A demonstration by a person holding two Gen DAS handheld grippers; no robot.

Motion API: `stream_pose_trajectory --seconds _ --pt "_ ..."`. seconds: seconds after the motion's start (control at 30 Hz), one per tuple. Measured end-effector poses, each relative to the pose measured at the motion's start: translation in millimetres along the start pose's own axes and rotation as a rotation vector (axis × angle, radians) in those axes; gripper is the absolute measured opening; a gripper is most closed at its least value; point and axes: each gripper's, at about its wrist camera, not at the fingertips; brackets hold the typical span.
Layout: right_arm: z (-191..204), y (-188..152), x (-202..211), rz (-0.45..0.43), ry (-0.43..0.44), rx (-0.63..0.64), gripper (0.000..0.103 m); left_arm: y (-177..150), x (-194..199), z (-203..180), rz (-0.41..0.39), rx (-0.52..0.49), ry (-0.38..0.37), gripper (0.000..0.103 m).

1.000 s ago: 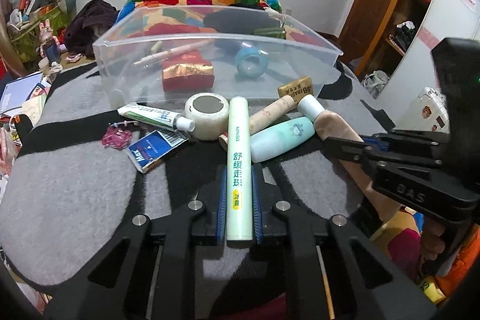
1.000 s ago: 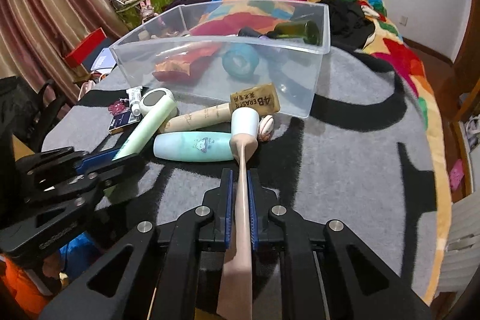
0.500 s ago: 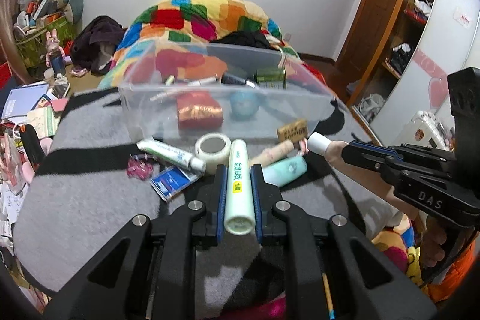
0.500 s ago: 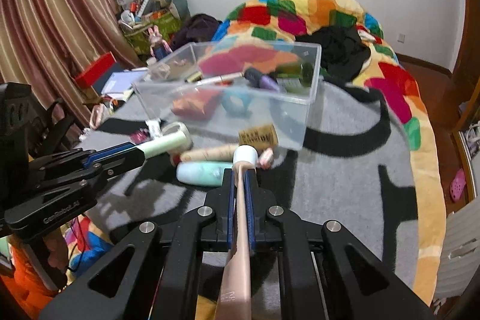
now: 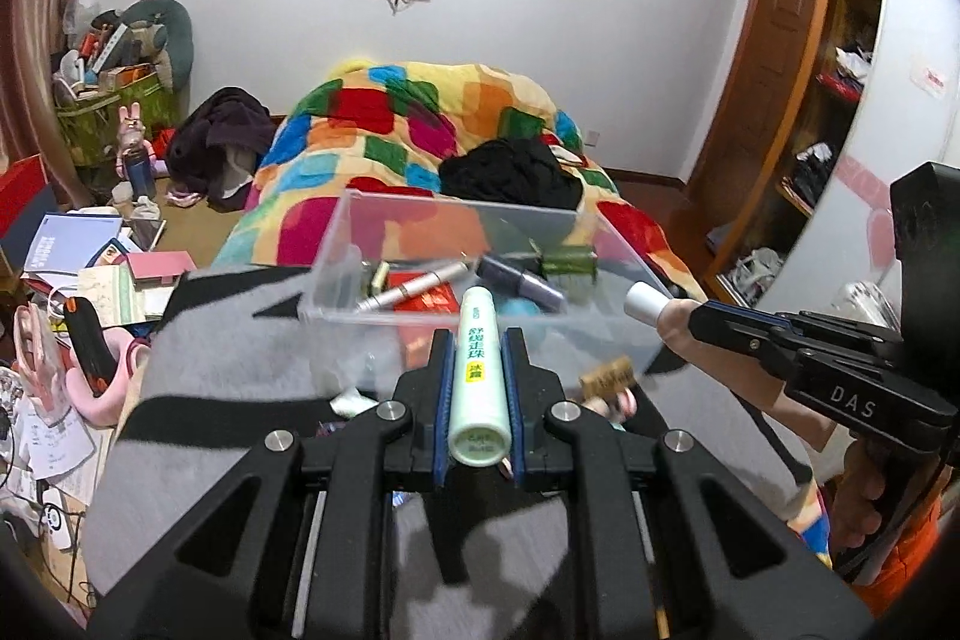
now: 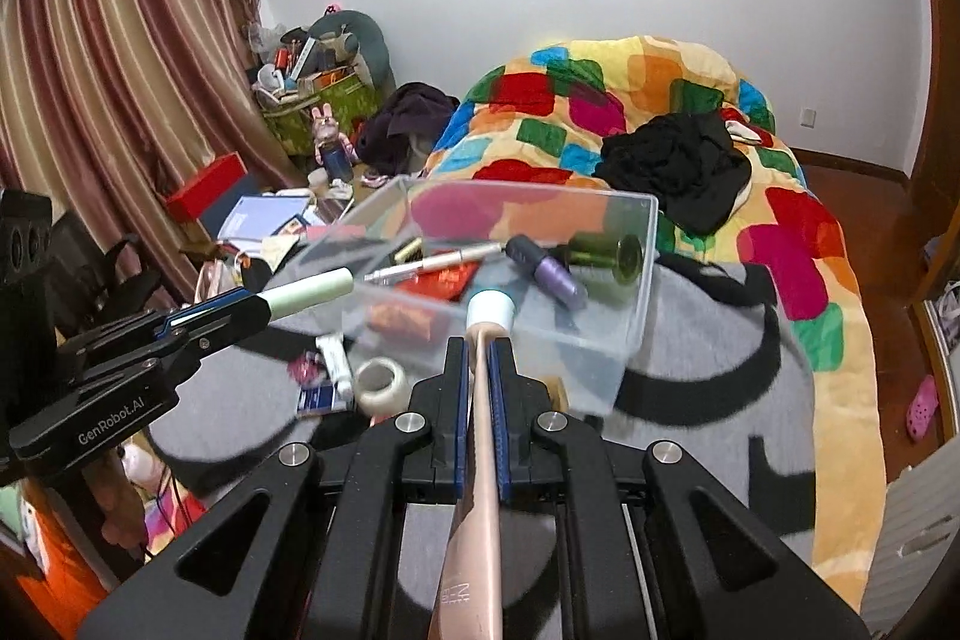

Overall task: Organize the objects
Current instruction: 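Carry the cream tube and beige item over the bin with both tools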

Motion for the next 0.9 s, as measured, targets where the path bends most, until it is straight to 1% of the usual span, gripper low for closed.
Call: stream_pose_trajectory --seconds 0.13,0.27,0.37,0.47,0.53,0.6,0.7,0.8,0.9 --pt "2 15 -15 0.009 0.0 -0.003 0.006 13 -12 15 0.007 0.019 0.002 0.015" --pt "4 30 -37 0.039 -0.001 0.004 0.006 22 -27 23 0.029 0.018 0.032 0.015" --pt "6 39 -57 0.078 -0.003 0.018 0.006 27 -43 30 0.072 0.03 0.019 0.015" --pt "6 42 -80 0.137 -0.004 0.008 0.006 31 -60 35 0.116 0.04 0.006 0.015" --pt "7 44 -93 0.159 -0.011 0.003 0.006 32 -68 36 0.135 0.045 -0.001 0.015" --pt "7 46 -100 0.17 -0.013 -0.001 0.007 34 -78 38 0.156 0.052 -0.016 0.015" --pt "10 48 -107 0.178 -0.018 0.02 0.007 36 -85 38 0.177 0.051 -0.017 0.015" --pt "17 49 -108 0.176 -0.043 0.065 0.008 35 -84 39 0.18 0.054 -0.022 0.015" --pt "19 49 -106 0.169 -0.066 0.089 0.008 35 -76 38 0.166 0.052 -0.021 0.015"
Point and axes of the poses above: each gripper's, at about its wrist camera, not at the fingertips, and x roughly against the way its jaws point, z to its left, y to its top, and after that the axes turned 15 degrees about -y, right-handed
